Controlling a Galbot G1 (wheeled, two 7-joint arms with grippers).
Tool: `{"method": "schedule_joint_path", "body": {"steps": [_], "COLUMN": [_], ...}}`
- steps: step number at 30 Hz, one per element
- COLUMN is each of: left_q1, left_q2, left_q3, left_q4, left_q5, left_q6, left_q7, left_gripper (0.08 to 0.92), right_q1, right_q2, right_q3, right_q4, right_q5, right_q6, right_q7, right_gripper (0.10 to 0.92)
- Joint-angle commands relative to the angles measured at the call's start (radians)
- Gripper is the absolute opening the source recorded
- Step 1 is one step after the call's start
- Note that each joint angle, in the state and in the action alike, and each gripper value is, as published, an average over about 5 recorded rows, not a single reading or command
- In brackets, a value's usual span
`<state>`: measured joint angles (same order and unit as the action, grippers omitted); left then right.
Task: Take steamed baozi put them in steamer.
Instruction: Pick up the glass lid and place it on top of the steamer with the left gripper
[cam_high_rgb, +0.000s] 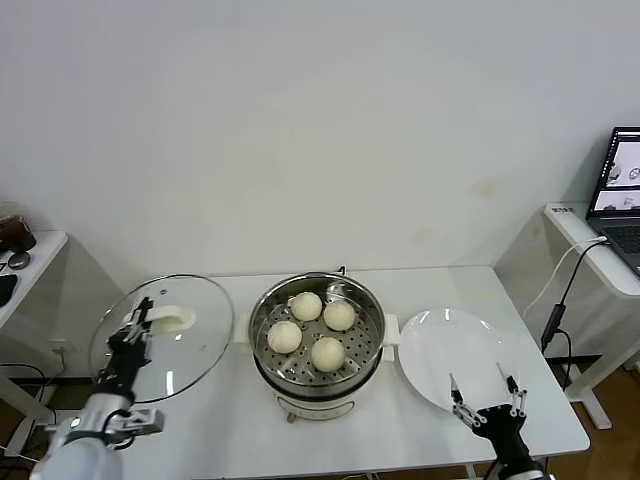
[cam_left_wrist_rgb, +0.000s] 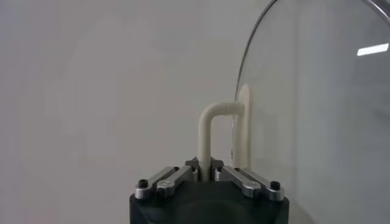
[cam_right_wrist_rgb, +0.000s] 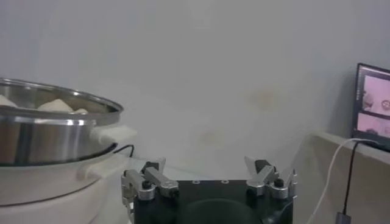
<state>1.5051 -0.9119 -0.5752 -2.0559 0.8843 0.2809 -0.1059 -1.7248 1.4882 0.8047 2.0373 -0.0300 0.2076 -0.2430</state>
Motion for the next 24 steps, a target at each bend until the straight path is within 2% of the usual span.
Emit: {"method": "schedule_joint_path", "body": {"steps": [1,4,7,12,19,24], "left_q1": [-0.372,-0.449,-0.508,-0.560,-0.581,-0.583], "left_q2": [0.012,-0.044,-0.096,-0.169,-0.287,-0.331], "left_q3": [0.522,0.613,0.670,0.727,0.773,0.785], "left_q4": [-0.125,-0.090,-0.064,-0.028,0.049,0.087], "left_q5": [-0.006,0.068,0.168,0.319,0.481,0.535], "left_q6": [0.408,0.412,0.413,0.414,0.413,0.413], "left_q7": [0.170,0.217,0.299,0.396,0.444,0.460], "left_gripper": [0.166,0.166,0.166,0.166,0.166,0.166], "right_q1": [0.037,0.062,0.079,0.087,0.091,0.091], "right_q2": [0.015,0.026,0.034,0.033,0.032,0.034], "right_q3": [-0.012,-0.013,-0.022,-0.031,-0.040,-0.044], "right_q4": [-0.079,-0.118,-0.146,-0.160,-0.159,-0.161], "right_q5": [-0.111,-0.145,-0.162,-0.162,-0.165,-0.176], "right_q6": [0.021,0.039,0.043,0.043,0.042,0.043], "right_q7": [0.011,0.020,0.024,0.026,0.027,0.029], "right_gripper": [0.823,0.823,0.823,0.823,0.823,0.823]}}
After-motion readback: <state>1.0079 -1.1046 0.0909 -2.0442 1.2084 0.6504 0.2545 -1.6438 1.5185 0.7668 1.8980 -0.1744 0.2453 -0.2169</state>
